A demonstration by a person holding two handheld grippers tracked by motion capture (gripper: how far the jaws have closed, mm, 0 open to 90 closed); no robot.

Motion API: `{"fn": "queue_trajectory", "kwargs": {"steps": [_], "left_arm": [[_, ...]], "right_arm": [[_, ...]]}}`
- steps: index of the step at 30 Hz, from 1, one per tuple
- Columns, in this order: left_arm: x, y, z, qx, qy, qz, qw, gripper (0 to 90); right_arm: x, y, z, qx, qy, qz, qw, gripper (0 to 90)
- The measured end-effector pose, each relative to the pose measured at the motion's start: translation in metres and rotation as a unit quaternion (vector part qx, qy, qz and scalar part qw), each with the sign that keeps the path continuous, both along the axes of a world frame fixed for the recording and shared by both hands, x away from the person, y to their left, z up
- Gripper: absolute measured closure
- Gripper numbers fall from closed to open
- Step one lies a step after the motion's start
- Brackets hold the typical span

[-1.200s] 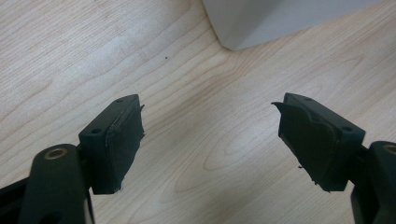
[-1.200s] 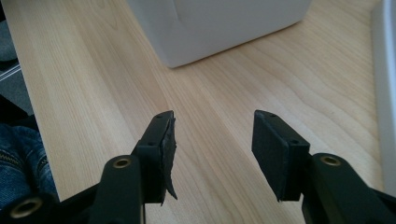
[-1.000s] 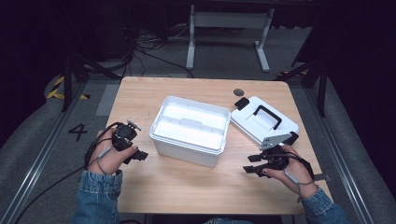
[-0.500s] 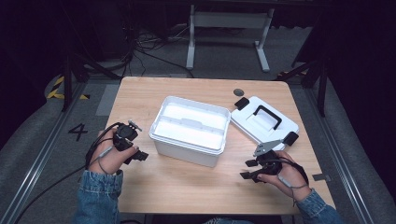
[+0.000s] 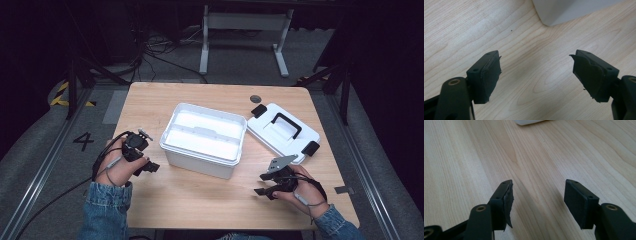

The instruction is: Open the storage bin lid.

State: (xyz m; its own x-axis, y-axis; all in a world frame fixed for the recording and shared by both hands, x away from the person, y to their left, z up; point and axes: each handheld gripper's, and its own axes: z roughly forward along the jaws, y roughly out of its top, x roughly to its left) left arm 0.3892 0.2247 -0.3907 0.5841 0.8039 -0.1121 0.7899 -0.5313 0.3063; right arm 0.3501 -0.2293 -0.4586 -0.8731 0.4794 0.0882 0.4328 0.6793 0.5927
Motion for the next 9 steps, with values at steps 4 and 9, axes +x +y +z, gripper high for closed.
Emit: {"fn": "queue_trajectory", "kwargs": {"steps": [4, 9], "left_arm": [[-0.0001, 0.0004, -0.0001, -0.001, -0.001, 0.001, 1.0, 22.9], [0.0001, 0.0011, 0.0004, 0.004, -0.006, -0.003, 1.0, 22.8]], "right_arm": [[0.001, -0.0006, -0.0014, -0.003, -0.002, -0.002, 1.0, 41.3], [0.0011, 0.0003, -0.0026, -0.003, 0.0, -0.001, 1.0, 40.8]]}}
